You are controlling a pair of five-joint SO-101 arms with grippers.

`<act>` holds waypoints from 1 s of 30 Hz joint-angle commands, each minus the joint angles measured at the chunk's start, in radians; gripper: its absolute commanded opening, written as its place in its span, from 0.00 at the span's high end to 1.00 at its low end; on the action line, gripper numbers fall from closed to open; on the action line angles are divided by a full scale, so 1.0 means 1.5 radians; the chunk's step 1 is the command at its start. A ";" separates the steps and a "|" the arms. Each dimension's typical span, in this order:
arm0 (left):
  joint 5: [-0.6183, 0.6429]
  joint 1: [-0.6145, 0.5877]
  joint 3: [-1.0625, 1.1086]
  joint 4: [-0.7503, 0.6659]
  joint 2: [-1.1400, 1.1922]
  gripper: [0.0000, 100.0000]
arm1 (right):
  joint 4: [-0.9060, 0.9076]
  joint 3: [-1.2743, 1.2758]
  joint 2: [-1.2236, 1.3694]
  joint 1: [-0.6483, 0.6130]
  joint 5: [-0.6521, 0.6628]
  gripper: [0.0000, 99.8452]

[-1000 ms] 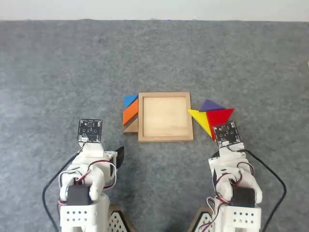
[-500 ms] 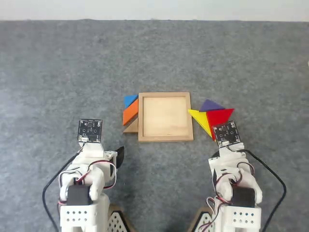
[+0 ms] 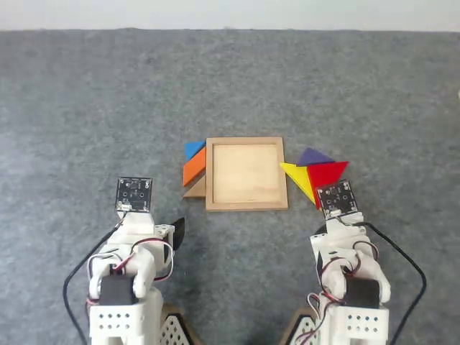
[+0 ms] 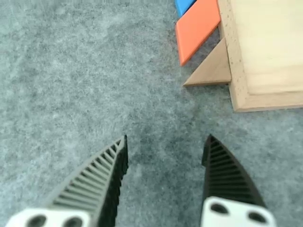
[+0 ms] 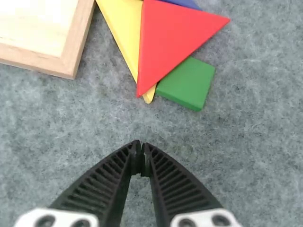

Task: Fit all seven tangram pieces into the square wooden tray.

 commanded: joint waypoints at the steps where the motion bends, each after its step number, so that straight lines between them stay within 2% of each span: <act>1: -0.005 -0.001 -0.005 0.004 -0.007 0.76 | 0.003 0.006 -0.003 0.005 -0.003 0.99; 15: -0.005 -0.001 -0.005 0.004 -0.007 0.76 | 0.004 0.007 -0.001 0.002 -0.007 0.99; 22: -0.005 -0.001 -0.005 0.004 -0.007 0.76 | 0.023 -0.002 -0.009 -0.042 0.004 0.99; 24: -0.005 0.001 -0.005 0.004 -0.007 0.76 | 0.008 -0.026 -0.009 -0.029 0.078 0.99; 27: -0.005 0.000 -0.005 0.004 -0.007 0.76 | 0.016 -0.087 -0.012 0.036 0.272 0.99; 28: -0.005 0.000 -0.005 0.004 -0.007 0.76 | 0.017 -0.110 -0.012 0.059 0.302 0.99; 30: -0.005 0.000 -0.005 0.004 -0.007 0.76 | 0.010 -0.155 -0.012 0.100 0.249 0.99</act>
